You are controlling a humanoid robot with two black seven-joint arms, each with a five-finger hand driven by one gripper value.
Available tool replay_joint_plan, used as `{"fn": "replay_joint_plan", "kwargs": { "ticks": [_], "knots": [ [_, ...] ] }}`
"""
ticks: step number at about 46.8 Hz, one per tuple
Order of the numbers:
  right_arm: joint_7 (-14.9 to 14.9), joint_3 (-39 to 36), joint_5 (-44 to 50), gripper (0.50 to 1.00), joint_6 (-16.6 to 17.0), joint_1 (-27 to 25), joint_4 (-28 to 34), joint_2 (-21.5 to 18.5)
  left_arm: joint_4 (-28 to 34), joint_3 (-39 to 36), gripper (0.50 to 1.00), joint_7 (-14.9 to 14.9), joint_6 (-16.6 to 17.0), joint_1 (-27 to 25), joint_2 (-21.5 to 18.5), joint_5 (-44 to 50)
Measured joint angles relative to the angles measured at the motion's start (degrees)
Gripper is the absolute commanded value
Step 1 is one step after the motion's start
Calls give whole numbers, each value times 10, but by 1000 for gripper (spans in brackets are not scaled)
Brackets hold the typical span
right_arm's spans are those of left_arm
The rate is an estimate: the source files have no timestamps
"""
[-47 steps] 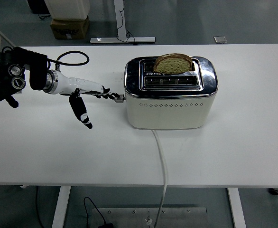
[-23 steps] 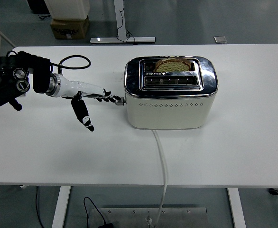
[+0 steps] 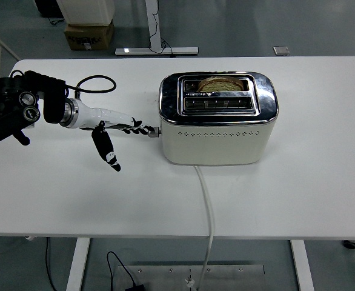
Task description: Press down toaster
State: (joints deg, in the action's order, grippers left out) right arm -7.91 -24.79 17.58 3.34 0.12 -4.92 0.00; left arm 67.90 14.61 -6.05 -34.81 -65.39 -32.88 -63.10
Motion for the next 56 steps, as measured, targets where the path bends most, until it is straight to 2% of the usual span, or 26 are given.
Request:
{"fn": "replay_joint_plan", "kwargs": {
  "ticks": [56],
  "knots": [
    [0, 0, 0, 1000, 0, 0, 0, 0, -11, 1, 1000, 0, 3, 24, 3, 1]
  ]
}}
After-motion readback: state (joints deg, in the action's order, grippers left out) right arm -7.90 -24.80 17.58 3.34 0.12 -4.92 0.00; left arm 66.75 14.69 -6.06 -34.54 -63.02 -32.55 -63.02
